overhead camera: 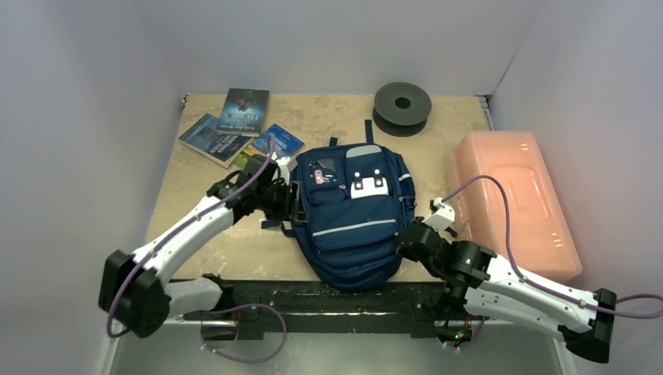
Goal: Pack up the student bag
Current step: Zip the student bag at the center of the board.
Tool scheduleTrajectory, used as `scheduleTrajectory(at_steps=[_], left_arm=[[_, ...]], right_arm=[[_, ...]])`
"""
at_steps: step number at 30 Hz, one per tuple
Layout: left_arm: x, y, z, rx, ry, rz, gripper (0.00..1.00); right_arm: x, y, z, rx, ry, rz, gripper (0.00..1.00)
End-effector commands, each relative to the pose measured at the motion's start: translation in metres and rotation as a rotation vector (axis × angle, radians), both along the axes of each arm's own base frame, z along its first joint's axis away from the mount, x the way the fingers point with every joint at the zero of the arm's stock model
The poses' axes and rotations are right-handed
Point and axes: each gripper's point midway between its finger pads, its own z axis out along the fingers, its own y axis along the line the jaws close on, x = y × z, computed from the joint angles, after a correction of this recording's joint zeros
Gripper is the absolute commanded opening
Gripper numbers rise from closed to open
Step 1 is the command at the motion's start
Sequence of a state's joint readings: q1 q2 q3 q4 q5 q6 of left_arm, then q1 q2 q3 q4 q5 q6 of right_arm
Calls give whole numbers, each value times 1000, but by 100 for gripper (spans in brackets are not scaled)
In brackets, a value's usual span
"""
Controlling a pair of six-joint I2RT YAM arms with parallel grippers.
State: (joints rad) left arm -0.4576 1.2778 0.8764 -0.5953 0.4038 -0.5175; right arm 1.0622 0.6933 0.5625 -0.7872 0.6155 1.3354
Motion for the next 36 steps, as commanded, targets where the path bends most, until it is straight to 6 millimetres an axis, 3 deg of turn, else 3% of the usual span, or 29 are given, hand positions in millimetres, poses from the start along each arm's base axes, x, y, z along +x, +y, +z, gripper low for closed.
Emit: scheduleTrajectory(at_steps=[1,4,8,12,15,18,21,22,25,28,32,36], left_arm=[[10,11,53,207,-411,9,54],[-8,-55,74,130,-729,-204,56],[-39,-134,81,-30,-1017,-458,56],[-42,-178,78,-3,-1131,-598,53],[-33,-197,63,72,-1150,-649,53],[-22,-202,53,131,-1169,-637,45],[-13,-194,46,211,-1174,-622,14],[-10,-187,46,240,-1175,-609,2],[-11,-166,51,258,-1184,-570,0],[-20,-148,58,238,-1184,-567,0],[-41,-135,63,148,-1199,-623,0],[-49,-123,70,111,-1219,-621,0]], right_arm=[[11,19,30,3,-193,205,0],[7,28,35,55,-217,259,0],[6,31,45,65,-260,306,0],[5,35,56,72,-310,356,0],[4,34,60,78,-317,359,0],[3,32,63,78,-316,356,0],[5,22,55,50,-271,298,0],[7,10,47,12,-237,228,0],[2,-23,24,-54,-79,8,0],[2,-42,16,-139,-24,-117,0],[14,-37,23,-174,-61,-132,0],[21,-39,17,-242,-72,-158,0]])
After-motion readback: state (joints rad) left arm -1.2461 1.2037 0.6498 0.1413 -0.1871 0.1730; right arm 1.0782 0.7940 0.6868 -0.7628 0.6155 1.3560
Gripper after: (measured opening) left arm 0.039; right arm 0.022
